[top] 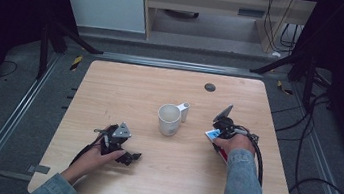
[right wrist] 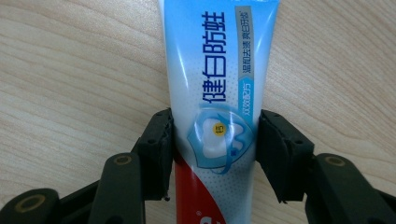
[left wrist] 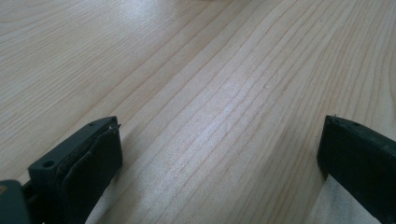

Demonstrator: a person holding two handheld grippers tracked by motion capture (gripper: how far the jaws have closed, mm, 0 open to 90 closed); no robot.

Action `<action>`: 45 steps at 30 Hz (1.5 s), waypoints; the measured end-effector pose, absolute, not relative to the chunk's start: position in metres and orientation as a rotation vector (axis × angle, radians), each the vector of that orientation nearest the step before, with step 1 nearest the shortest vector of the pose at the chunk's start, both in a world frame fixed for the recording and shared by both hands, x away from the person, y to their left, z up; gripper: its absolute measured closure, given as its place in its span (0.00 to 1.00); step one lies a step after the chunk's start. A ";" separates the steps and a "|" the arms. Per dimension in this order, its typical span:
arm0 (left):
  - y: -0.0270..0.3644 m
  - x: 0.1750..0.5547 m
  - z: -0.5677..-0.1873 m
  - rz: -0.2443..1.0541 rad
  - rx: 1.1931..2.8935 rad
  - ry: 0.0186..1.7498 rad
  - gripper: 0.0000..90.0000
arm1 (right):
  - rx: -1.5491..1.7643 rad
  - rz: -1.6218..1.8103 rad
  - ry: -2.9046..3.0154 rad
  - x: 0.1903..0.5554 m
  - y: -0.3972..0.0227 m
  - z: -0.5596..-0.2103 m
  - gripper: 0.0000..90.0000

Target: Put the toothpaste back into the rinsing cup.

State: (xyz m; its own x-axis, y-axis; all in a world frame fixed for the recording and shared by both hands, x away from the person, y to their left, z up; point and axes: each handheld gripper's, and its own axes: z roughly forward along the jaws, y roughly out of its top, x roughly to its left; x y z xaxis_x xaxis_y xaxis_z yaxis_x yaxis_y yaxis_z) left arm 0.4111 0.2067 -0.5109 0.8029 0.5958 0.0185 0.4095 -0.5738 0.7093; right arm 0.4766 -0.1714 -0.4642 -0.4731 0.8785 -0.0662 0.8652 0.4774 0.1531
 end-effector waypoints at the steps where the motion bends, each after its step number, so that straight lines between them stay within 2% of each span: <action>1: 0.207 0.411 -0.511 0.331 2.260 0.738 0.00 | 1.531 0.145 2.584 0.477 -0.171 -0.464 0.55; 8: 0.207 0.411 -0.511 0.329 2.259 0.740 0.00 | 1.492 0.132 2.598 0.477 -0.170 -0.463 0.62; 14: 0.207 0.411 -0.511 0.329 2.259 0.740 0.00 | 1.492 0.140 2.595 0.476 -0.172 -0.460 0.73; 21: 0.207 0.411 -0.511 0.333 2.261 0.737 0.00 | 1.489 0.145 2.584 0.474 -0.172 -0.458 0.78; 35: 0.207 0.411 -0.511 0.330 2.259 0.741 0.00 | 1.479 0.174 2.578 0.470 -0.175 -0.452 0.81; 45: 0.207 0.411 -0.511 0.329 2.259 0.741 0.00 | 1.466 0.224 2.566 0.464 -0.174 -0.433 0.82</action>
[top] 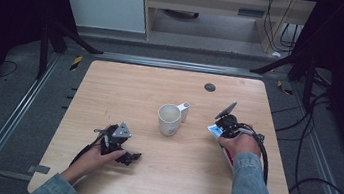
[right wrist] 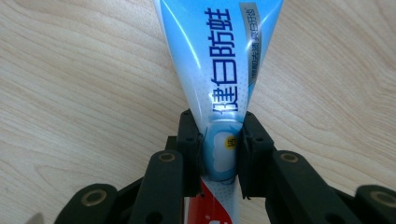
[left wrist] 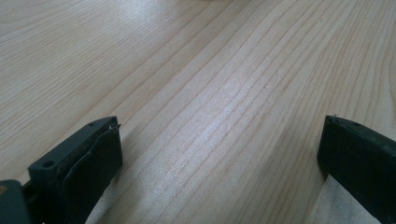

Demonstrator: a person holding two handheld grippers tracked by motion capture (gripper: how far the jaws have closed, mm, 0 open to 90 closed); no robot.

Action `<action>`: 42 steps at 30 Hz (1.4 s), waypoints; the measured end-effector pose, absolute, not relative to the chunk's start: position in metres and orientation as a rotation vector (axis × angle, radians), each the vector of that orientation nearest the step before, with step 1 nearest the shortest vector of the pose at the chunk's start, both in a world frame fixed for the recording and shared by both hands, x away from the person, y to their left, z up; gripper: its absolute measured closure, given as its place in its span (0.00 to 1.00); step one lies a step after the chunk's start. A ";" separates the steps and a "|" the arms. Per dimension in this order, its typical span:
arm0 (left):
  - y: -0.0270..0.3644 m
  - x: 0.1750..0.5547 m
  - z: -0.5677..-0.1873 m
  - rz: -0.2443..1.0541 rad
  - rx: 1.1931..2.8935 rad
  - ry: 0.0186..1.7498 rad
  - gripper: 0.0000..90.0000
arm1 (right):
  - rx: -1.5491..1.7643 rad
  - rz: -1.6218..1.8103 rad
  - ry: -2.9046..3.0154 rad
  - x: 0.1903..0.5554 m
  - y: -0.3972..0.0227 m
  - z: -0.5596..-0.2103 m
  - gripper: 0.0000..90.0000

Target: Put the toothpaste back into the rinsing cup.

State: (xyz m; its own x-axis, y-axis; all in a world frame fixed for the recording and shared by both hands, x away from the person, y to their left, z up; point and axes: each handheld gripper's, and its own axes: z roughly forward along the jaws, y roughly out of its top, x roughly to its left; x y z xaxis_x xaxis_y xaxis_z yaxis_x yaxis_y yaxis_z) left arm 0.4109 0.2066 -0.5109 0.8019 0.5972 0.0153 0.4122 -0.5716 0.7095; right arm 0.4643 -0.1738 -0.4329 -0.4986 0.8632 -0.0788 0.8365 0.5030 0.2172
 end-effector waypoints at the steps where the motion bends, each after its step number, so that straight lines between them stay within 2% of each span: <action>1: 0.207 0.411 -0.511 0.330 2.260 0.739 0.00 | 1.463 0.224 2.565 0.464 -0.174 -0.432 0.82; 19: 0.206 0.411 -0.511 0.328 2.259 0.743 0.00 | 1.451 0.363 2.479 0.458 -0.184 -0.390 0.82; 42: 0.206 0.411 -0.511 0.329 2.259 0.742 0.00 | 1.433 0.691 2.294 0.453 -0.187 -0.362 0.82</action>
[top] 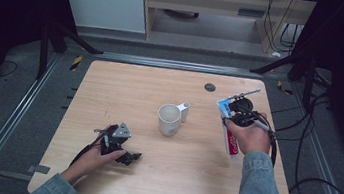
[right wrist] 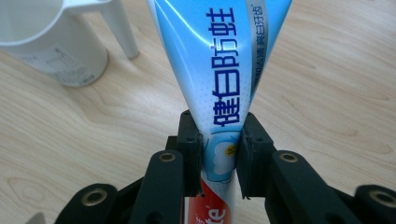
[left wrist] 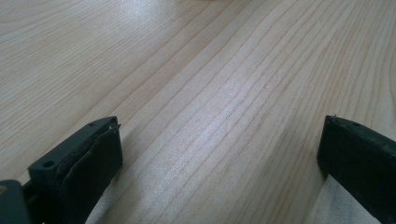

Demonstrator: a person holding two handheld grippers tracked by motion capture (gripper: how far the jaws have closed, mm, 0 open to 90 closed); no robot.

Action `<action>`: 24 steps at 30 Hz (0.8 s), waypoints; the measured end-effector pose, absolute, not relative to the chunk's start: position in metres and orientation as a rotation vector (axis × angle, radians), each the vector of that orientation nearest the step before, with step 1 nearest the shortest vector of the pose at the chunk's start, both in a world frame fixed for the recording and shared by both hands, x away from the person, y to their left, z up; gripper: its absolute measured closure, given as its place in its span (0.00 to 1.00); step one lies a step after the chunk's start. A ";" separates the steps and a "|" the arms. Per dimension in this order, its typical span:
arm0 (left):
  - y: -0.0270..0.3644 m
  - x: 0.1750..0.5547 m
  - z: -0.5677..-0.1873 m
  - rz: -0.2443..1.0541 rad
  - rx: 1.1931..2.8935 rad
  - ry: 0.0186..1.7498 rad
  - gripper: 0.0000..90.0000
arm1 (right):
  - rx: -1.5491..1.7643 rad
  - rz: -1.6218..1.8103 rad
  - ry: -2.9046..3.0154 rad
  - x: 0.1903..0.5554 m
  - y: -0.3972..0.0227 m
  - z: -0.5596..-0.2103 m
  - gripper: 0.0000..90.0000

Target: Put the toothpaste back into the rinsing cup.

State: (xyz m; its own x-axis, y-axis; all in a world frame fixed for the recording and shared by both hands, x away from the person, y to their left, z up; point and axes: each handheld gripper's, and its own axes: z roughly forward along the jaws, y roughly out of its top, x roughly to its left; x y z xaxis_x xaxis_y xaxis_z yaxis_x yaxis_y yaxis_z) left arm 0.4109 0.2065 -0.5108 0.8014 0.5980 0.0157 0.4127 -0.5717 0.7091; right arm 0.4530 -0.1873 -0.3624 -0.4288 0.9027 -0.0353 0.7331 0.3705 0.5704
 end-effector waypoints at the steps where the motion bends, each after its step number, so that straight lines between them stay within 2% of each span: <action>1: 0.207 0.411 -0.511 0.329 2.259 0.742 0.00 | 1.432 0.716 2.280 0.453 -0.187 -0.362 0.82; 24: 0.207 0.411 -0.511 0.333 2.261 0.738 0.00 | 1.420 0.890 2.212 0.455 -0.181 -0.363 0.82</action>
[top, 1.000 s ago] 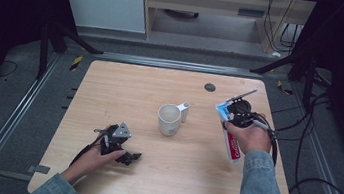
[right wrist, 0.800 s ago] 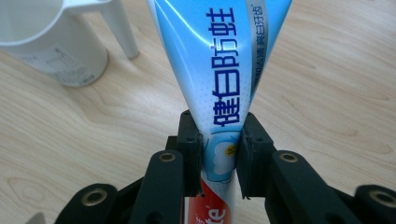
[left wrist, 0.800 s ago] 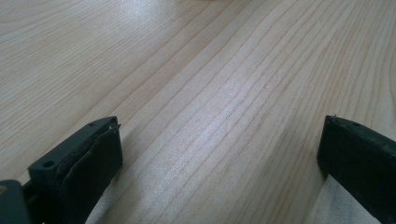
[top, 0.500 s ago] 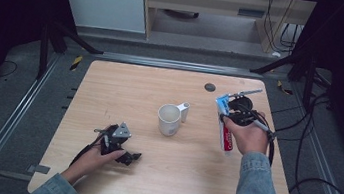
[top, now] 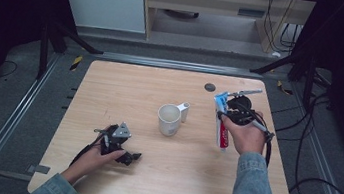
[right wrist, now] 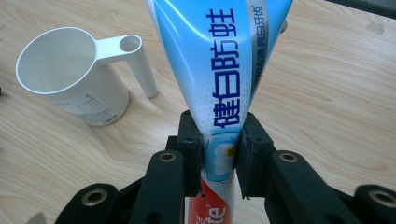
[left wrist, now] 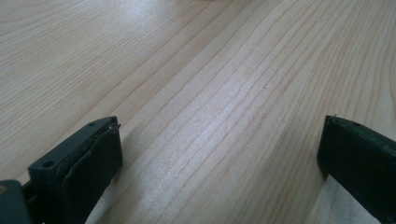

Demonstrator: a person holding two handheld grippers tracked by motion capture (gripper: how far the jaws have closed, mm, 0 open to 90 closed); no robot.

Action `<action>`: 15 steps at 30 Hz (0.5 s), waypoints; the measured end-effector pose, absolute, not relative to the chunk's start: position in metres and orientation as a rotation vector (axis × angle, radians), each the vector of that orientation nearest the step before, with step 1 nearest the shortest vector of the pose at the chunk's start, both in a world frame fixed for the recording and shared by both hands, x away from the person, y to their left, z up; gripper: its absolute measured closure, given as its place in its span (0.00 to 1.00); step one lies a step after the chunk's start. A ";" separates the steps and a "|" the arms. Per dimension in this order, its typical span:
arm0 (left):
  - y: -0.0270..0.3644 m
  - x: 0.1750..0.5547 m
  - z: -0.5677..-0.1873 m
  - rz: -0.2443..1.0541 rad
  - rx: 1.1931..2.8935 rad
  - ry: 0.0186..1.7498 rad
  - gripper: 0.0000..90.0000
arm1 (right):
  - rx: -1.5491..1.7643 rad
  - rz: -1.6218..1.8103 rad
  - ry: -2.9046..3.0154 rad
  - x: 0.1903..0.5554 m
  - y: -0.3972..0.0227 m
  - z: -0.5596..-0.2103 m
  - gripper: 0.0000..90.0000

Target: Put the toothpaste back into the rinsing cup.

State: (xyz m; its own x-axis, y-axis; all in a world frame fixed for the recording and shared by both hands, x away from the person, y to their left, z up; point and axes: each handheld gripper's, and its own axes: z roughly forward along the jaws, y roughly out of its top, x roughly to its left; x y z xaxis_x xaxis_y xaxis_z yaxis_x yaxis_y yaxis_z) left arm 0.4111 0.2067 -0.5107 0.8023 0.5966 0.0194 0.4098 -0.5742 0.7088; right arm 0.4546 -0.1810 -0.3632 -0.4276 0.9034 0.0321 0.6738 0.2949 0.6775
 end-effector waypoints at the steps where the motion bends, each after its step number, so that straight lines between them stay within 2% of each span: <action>1: 0.207 0.411 -0.511 0.332 2.260 0.739 0.00 | 1.415 0.899 2.205 0.454 -0.181 -0.363 0.82; 15: 0.207 0.411 -0.511 0.328 2.263 0.741 0.00 | 1.404 1.022 2.093 0.446 -0.185 -0.362 0.82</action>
